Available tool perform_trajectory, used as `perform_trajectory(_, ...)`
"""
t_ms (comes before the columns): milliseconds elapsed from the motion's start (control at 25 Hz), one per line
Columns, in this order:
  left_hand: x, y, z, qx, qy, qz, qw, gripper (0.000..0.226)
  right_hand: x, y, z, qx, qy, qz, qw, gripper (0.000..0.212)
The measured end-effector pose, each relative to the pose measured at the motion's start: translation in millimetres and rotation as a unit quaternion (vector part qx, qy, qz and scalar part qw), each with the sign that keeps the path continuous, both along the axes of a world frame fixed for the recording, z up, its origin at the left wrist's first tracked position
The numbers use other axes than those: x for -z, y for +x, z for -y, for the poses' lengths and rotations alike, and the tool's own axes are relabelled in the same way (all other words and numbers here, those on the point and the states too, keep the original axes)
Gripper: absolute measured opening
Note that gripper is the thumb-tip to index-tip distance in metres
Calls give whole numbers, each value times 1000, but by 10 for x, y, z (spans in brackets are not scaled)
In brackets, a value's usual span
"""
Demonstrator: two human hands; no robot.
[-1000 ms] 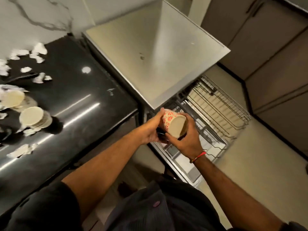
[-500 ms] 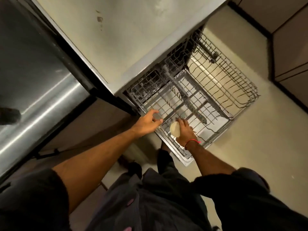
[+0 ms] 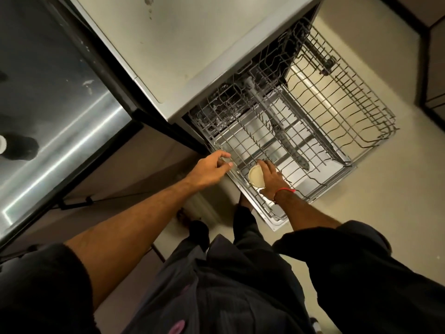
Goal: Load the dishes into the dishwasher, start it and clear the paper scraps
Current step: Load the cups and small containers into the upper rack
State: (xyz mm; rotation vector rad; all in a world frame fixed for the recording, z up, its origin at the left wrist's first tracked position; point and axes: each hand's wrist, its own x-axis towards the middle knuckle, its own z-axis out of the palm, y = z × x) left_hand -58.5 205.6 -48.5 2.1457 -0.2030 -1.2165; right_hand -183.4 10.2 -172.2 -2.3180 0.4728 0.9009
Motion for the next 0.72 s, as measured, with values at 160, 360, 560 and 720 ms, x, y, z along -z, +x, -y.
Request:
perform_trajectory(160,-146,-1,-210,-10,-35,23,999,34,-245,53,-8,9,-29,-36,999,113)
perform_trajectory(360,-548,33,-803,-30,-111,191,975,32,-891,527,-660,107,-1,237,965,61)
perform_trajectory(560,-909,185,-1914,-201,-131,375,895,28,-1673,1326,-2032,125,253,343,896,33)
perform_trajectory(720,-1187,284,-2940,-375,-128,443,804,26,-2146,1734,-3184,63,360,291,884,35)
